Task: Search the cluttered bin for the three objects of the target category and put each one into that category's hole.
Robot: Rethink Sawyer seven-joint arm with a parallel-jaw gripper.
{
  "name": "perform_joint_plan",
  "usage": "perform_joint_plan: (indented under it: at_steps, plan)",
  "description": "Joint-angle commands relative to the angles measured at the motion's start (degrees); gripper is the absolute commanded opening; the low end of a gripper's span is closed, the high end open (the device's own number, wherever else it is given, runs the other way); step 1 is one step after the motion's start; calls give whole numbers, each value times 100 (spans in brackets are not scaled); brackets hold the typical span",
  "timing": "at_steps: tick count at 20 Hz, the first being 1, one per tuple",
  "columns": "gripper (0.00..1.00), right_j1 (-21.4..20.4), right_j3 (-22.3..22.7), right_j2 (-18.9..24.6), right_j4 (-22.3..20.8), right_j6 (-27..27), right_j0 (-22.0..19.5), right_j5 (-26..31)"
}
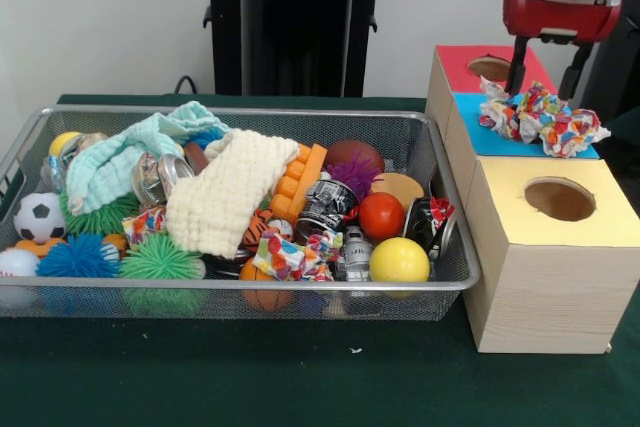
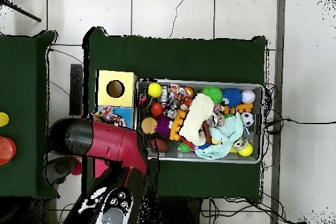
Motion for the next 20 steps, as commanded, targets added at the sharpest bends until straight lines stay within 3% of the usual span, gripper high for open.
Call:
perform_joint_plan:
  at_steps: [1,20]
  plan:
    - [100,268,235,346,-306,1006,-162,-372]
    - [100,358,385,584,-237,898,-324,-704]
